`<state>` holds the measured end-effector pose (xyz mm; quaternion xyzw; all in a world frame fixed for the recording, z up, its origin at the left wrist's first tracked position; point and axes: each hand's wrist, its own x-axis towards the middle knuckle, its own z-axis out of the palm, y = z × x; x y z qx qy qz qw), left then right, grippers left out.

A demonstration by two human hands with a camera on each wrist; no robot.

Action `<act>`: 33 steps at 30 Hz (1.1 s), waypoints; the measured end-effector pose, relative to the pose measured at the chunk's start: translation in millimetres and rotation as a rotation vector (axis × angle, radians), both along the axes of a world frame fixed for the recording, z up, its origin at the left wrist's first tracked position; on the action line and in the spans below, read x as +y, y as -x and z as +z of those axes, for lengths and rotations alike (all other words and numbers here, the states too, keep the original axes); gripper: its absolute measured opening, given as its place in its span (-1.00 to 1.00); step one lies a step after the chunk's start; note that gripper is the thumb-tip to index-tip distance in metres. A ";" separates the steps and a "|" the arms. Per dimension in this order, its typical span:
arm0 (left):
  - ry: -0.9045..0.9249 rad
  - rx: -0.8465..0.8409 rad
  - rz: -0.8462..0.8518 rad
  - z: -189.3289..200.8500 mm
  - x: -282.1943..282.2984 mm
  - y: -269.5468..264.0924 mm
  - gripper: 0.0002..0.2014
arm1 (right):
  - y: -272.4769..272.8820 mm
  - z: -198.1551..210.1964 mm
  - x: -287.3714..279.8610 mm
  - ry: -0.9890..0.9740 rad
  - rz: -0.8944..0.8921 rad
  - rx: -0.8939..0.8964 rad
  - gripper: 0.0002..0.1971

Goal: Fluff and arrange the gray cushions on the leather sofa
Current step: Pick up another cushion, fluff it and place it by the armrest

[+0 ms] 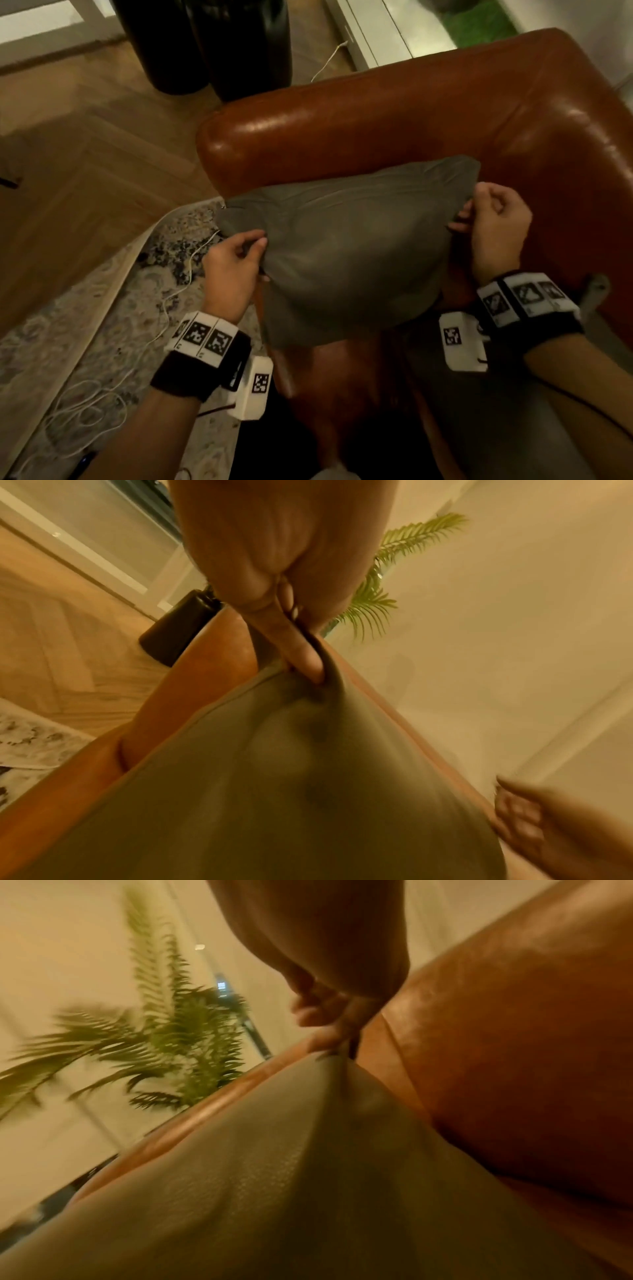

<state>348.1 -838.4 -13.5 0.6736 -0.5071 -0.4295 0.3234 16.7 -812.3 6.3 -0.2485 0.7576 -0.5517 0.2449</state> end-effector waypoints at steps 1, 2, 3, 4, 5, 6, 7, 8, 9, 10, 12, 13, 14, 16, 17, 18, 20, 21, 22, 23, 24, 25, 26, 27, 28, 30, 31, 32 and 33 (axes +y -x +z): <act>-0.003 0.004 0.008 1.8 -3.0 2.7 -0.80 | 6.4 -4.9 -4.2 -0.076 -0.024 -0.061 -0.66; -0.005 0.012 0.016 1.3 -4.5 4.1 -0.80 | 12.6 -12.8 -6.6 -0.169 -0.011 -0.111 -0.60; -0.016 0.017 0.029 -0.5 -3.8 3.2 -0.80 | 16.7 -19.7 -6.5 -0.238 0.042 -0.122 -0.63; -0.037 0.018 0.035 -1.1 -1.8 1.3 -0.80 | 19.1 -24.2 -5.3 -0.280 0.104 -0.088 -0.71; -0.062 0.023 0.034 -1.1 0.5 -1.8 -0.80 | 20.4 -25.8 -3.0 -0.309 0.146 -0.036 -0.74; -0.090 0.032 0.029 -0.7 1.8 -6.2 -0.81 | 21.5 -25.4 -1.7 -0.328 0.170 -0.008 -0.70; -0.116 0.053 0.021 1.0 2.5 -10.6 -0.82 | 21.6 -21.2 -1.1 -0.326 0.164 -0.011 -0.67; -0.143 0.086 0.012 4.3 1.9 -13.9 -0.83 | 21.6 -16.3 -1.2 -0.296 0.138 -0.021 -0.66; -0.175 0.126 0.014 7.8 -0.6 -16.3 -0.84 | 22.6 -11.4 -4.0 -0.257 0.128 -0.029 -0.65; -0.207 0.161 0.027 9.5 -5.7 -17.3 -0.85 | 23.5 -7.5 -8.9 -0.233 0.124 -0.037 -0.64; -0.263 0.196 0.048 10.8 -22.1 -13.1 -0.89 | 24.6 -4.2 -27.6 -0.247 0.108 -0.037 -0.64; -0.293 0.190 0.059 9.5 -31.8 -8.9 -0.89 | 26.0 -10.2 -39.7 -0.285 0.095 -0.043 -0.63; -0.315 0.173 0.069 6.0 -38.8 -3.8 -0.88 | 24.7 -15.1 -48.1 -0.342 0.095 -0.053 -0.62; -0.301 0.102 0.087 -7.4 -42.8 2.6 -0.89 | 25.7 -32.4 -53.8 -0.437 0.131 -0.090 -0.61; -0.259 0.031 0.077 -14.6 -40.0 3.7 -0.90 | 25.8 -40.4 -51.3 -0.473 0.143 -0.113 -0.66; -0.220 -0.053 0.061 -20.3 -35.5 3.6 -0.90 | 23.7 -43.4 -45.2 -0.465 0.145 -0.139 -0.73; -0.162 -0.175 0.075 -21.9 -20.9 3.2 -0.81 | 17.2 -40.0 -23.9 -0.339 0.138 -0.124 -0.71; -0.162 -0.209 0.092 -20.5 -11.1 5.2 -0.62 | 10.5 -33.9 -10.0 -0.273 0.139 -0.018 -0.61; -0.163 -0.263 0.127 -15.9 -1.1 9.3 -0.45 | 1.5 -28.0 4.2 -0.208 0.176 0.161 -0.53; -0.115 -0.364 0.149 -7.4 10.0 18.3 -0.35 | -7.9 -27.5 19.0 -0.133 0.264 0.366 -0.49; 0.000 -0.490 0.114 -2.8 21.9 29.6 -0.31 | -20.3 -29.4 34.0 -0.068 0.379 0.551 -0.48; 0.145 -0.604 0.020 -1.2 35.1 42.7 -0.32 | -33.9 -34.6 47.4 -0.022 0.505 0.686 -0.50; 0.282 -0.697 -0.132 -6.1 49.3 56.5 -0.36 | -46.2 -43.8 57.7 0.008 0.627 0.781 -0.51; 0.406 -0.771 -0.326 -16.9 64.8 69.6 -0.39 | -57.5 -52.5 65.1 0.030 0.731 0.860 -0.51; 0.497 -0.816 -0.516 -30.5 79.6 81.5 -0.41 | -65.9 -62.0 68.4 0.040 0.807 0.929 -0.51; 0.573 -0.901 -0.750 -60.2 99.0 94.3 -0.37 | -73.1 -80.0 64.8 0.010 0.875 1.052 -0.49; 0.587 -0.952 -0.777 -72.6 95.8 94.5 -0.35 | -72.0 -88.7 56.3 -0.018 0.873 1.103 -0.47; 0.576 -0.999 -0.770 -80.9 85.5 92.5 -0.33 | -69.5 -96.8 44.1 -0.044 0.873 1.148 -0.45; 0.559 -1.027 -0.745 -87.6 71.7 88.5 -0.33 | -66.9 -103.8 30.0 -0.063 0.878 1.189 -0.44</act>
